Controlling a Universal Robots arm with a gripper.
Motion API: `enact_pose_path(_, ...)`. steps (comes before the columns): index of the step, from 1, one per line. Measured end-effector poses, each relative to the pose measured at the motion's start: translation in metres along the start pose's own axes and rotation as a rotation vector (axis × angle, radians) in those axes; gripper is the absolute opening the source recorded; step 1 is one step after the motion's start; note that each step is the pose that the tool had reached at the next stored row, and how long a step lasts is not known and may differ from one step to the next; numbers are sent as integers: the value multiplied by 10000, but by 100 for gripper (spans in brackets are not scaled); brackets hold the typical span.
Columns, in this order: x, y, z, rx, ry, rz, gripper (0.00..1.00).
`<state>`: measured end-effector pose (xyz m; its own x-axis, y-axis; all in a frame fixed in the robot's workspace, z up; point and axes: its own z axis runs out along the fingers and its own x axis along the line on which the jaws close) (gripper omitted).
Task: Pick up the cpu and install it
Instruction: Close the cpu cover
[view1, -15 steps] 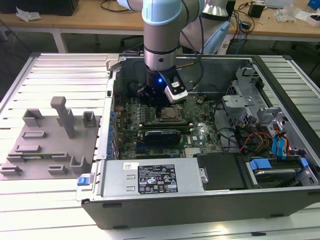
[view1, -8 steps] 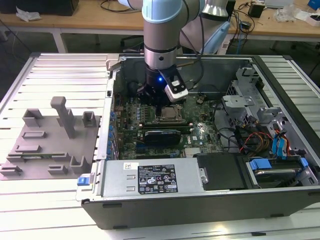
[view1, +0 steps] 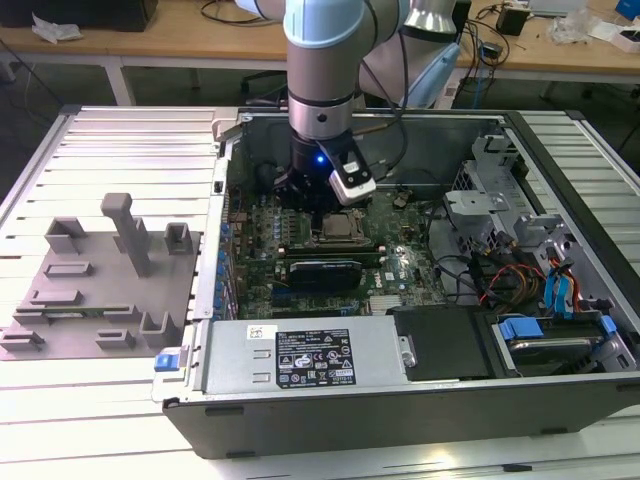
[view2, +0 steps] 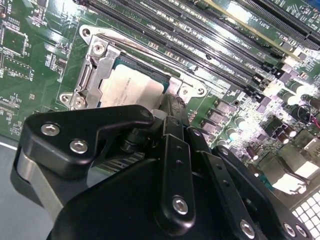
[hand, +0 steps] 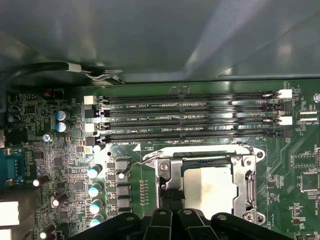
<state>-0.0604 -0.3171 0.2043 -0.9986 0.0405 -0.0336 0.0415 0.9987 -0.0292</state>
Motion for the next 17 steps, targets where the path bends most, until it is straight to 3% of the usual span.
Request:
enact_pose_path(13,7,49,14,-1,-7,-2,11)
enact_pose_path(17,6,50,-13,14,-10,0,11)
